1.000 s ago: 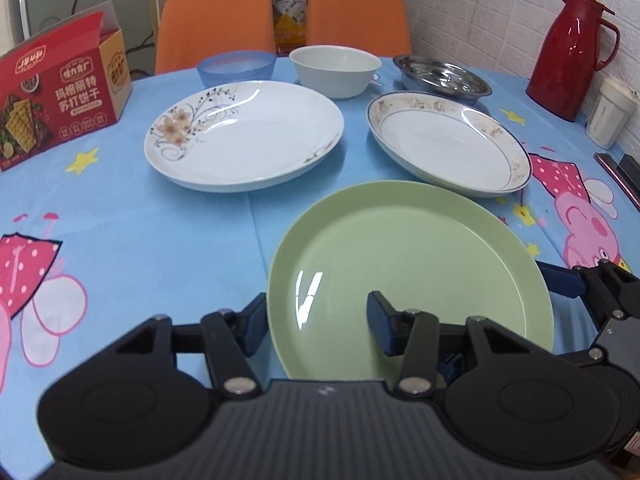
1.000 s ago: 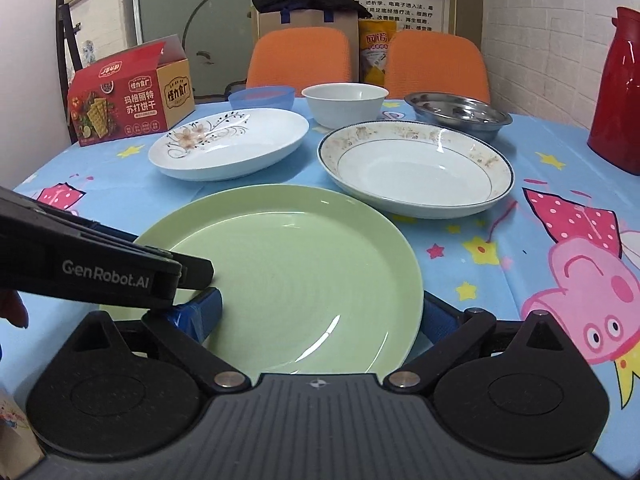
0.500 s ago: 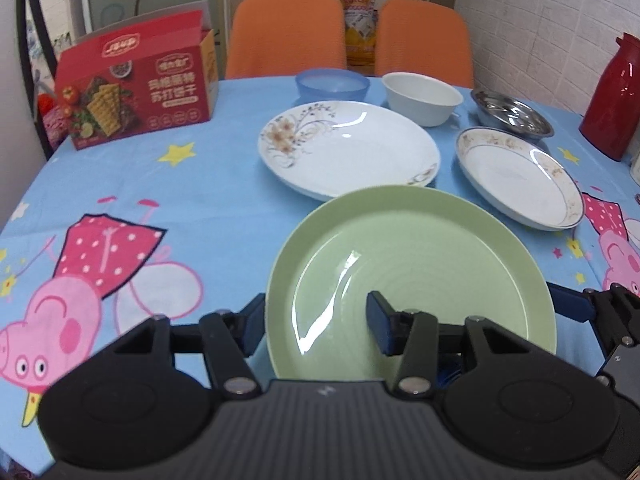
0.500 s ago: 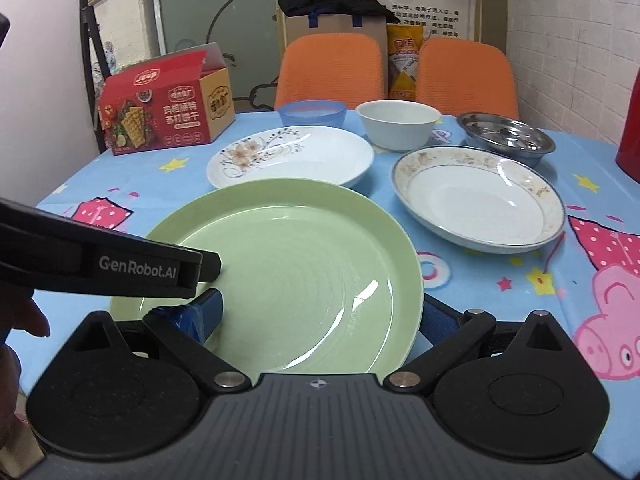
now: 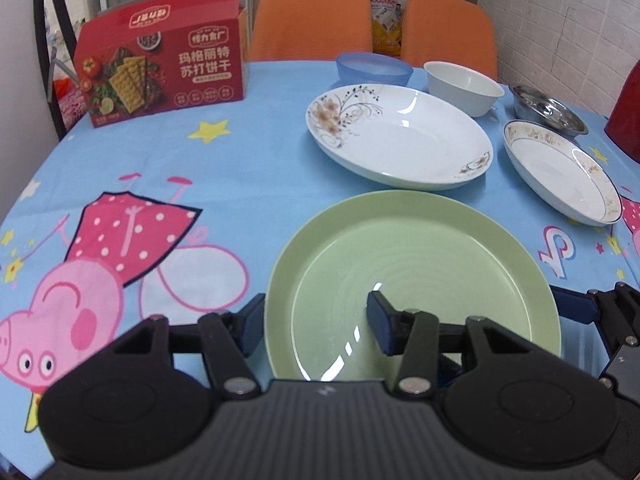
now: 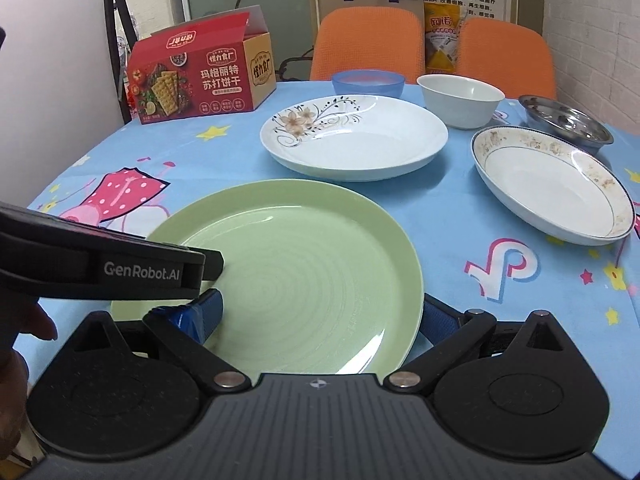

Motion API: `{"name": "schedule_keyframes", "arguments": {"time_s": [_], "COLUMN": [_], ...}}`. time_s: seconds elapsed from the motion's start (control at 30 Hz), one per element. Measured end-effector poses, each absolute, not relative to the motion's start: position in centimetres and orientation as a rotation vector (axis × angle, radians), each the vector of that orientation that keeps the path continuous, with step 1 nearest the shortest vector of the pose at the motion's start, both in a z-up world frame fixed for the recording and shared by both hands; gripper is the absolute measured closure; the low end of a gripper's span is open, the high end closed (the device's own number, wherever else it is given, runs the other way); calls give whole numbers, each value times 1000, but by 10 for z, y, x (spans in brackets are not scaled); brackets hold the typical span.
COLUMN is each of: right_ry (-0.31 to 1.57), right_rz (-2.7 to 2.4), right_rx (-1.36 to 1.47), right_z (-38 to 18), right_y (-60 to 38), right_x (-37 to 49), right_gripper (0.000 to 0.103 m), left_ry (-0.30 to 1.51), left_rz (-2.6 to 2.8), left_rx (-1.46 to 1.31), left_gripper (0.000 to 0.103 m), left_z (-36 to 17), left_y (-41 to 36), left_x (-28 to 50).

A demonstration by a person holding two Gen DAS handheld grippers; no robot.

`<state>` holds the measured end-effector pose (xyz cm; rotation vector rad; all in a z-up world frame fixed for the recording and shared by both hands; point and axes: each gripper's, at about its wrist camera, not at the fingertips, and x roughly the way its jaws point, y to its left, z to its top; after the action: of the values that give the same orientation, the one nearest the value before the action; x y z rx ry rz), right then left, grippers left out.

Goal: Organize plates and bowls

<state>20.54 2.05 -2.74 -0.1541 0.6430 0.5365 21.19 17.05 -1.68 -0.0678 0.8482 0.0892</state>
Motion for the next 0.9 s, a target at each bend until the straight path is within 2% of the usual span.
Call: {"name": "schedule_keyframes", "arguments": {"time_s": [0.07, 0.13, 0.43, 0.7, 0.9], "right_ry": [635, 639, 553, 535, 588], "right_rz": [541, 572, 525, 593, 642], "right_rx": [-174, -172, -134, -182, -225], "right_z": [-28, -28, 14, 45, 32], "right_y": [23, 17, -35, -13, 11], "right_x": [206, 206, 224, 314, 378], "right_gripper": [13, 14, 14, 14, 14], "left_ry": [836, 849, 784, 792, 836], "left_rz": [83, 64, 86, -17, -38], "left_rx": [-55, -70, -124, -176, -248], "left_gripper": [53, 20, 17, 17, 17], "left_z": [-17, -18, 11, 29, 21], "left_y": [170, 174, 207, 225, 232], "left_x": [211, 210, 221, 304, 365]}}
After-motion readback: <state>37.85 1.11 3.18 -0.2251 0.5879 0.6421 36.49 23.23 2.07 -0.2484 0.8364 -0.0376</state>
